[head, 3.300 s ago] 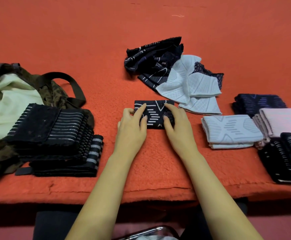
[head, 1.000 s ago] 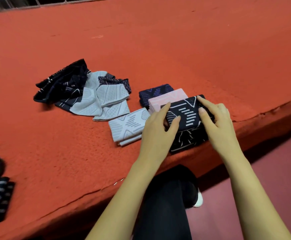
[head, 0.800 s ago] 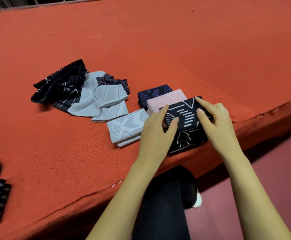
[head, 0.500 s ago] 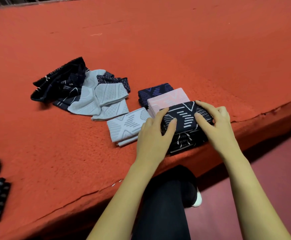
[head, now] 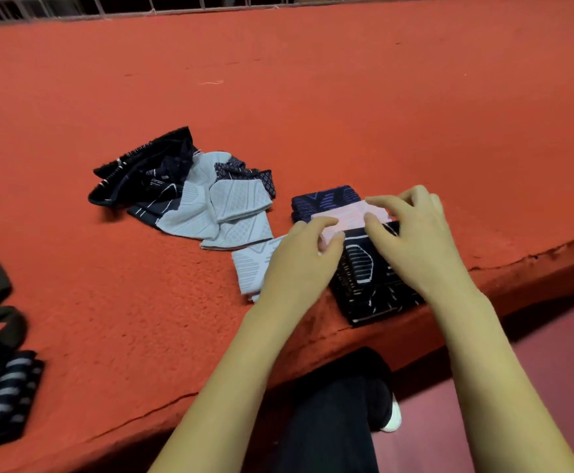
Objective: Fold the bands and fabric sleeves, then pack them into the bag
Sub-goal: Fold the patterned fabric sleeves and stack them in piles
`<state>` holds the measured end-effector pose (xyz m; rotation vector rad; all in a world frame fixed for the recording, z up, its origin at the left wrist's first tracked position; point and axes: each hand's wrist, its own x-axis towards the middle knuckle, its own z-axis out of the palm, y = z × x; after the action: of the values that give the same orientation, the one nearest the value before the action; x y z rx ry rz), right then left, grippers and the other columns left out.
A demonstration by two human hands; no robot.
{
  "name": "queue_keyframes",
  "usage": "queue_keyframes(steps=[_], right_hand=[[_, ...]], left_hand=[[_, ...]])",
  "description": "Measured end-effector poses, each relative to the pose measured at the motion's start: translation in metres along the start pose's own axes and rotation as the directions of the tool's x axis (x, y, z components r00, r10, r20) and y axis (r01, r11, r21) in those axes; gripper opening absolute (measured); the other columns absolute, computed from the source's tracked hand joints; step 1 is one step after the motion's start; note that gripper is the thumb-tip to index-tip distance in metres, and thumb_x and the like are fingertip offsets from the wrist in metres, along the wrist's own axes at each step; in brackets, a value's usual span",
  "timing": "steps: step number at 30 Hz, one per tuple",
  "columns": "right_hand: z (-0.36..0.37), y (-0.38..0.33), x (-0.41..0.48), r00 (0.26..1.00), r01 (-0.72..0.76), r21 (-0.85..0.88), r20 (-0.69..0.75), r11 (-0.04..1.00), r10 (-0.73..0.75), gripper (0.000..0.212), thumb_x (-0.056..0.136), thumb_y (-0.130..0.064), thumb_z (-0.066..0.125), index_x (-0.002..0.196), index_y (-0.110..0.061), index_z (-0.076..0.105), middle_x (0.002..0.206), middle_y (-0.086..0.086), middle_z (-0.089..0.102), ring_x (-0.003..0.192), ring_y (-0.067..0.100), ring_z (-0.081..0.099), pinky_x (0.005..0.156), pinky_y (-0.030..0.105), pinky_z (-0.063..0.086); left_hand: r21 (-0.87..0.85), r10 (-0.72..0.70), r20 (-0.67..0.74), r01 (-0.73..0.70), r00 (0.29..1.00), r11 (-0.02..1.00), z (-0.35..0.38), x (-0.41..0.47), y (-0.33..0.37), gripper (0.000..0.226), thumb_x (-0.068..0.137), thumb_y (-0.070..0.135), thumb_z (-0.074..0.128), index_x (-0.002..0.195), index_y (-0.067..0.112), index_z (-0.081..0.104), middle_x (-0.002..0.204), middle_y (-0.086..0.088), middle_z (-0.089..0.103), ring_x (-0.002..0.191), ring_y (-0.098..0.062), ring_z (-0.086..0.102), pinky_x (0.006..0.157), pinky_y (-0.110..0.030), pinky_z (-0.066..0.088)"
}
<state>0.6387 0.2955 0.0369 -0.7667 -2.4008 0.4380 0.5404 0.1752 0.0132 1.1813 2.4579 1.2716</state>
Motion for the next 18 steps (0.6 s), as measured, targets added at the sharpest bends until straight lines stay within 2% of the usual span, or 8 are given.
queue_keyframes(steps=[2, 5, 10, 14, 18], right_hand=[[0.011, -0.026, 0.017, 0.996, 0.066, 0.063, 0.062, 0.996, -0.07, 0.031, 0.091, -0.031, 0.054, 0.119, -0.021, 0.063, 0.098, 0.003, 0.044, 0.101, 0.023, 0.041, 0.089, 0.037, 0.038], [0.042, -0.064, 0.046, 0.972, 0.141, 0.087, 0.177, 0.986, -0.154, 0.031, 0.092, -0.031, 0.053, 0.119, -0.019, 0.063, 0.1, 0.004, 0.045, 0.104, 0.025, 0.044, 0.09, 0.037, 0.038], [0.102, -0.12, 0.089, 0.908, 0.242, 0.065, 0.337, 0.968, -0.25, 0.036, 0.092, -0.03, 0.049, 0.124, -0.017, 0.059, 0.11, 0.01, 0.05, 0.11, 0.029, 0.045, 0.092, 0.04, 0.04], [0.142, -0.156, 0.12, 0.846, 0.318, 0.066, 0.431, 0.946, -0.314, 0.04, 0.093, -0.027, 0.047, 0.131, -0.014, 0.053, 0.124, 0.012, 0.048, 0.118, 0.028, 0.044, 0.093, 0.04, 0.042], [0.177, -0.185, 0.151, 0.81, 0.342, 0.078, 0.481, 0.937, -0.335, 0.043, 0.093, -0.023, 0.047, 0.135, -0.013, 0.049, 0.127, 0.014, 0.045, 0.118, 0.03, 0.044, 0.091, 0.036, 0.039]], left_hand=[[0.098, 0.006, -0.021, -0.004, 1.0, 0.995, -0.022, 0.015, -0.009, 0.027, 0.094, 0.034, 0.049, 0.116, 0.026, 0.062, 0.095, 0.002, 0.058, 0.089, -0.013, 0.054, 0.077, -0.029, 0.039], [0.228, -0.077, -0.041, 0.084, 0.996, 0.97, -0.06, 0.036, -0.037, 0.03, 0.094, 0.035, 0.047, 0.117, 0.021, 0.062, 0.104, -0.006, 0.061, 0.097, -0.021, 0.057, 0.081, -0.033, 0.042], [0.5, -0.192, -0.127, 0.23, 0.973, 0.835, -0.129, 0.054, -0.101, 0.032, 0.095, 0.028, 0.045, 0.12, 0.015, 0.058, 0.114, -0.014, 0.057, 0.107, -0.032, 0.054, 0.087, -0.038, 0.042], [0.619, -0.252, -0.182, 0.31, 0.951, 0.722, -0.168, 0.068, -0.141, 0.032, 0.094, 0.025, 0.044, 0.119, 0.009, 0.057, 0.116, -0.017, 0.055, 0.109, -0.037, 0.052, 0.089, -0.043, 0.043], [0.676, -0.27, -0.214, 0.342, 0.939, 0.652, -0.196, 0.094, -0.172, 0.033, 0.094, 0.024, 0.045, 0.122, 0.009, 0.055, 0.123, -0.016, 0.053, 0.115, -0.036, 0.049, 0.09, -0.042, 0.041]])
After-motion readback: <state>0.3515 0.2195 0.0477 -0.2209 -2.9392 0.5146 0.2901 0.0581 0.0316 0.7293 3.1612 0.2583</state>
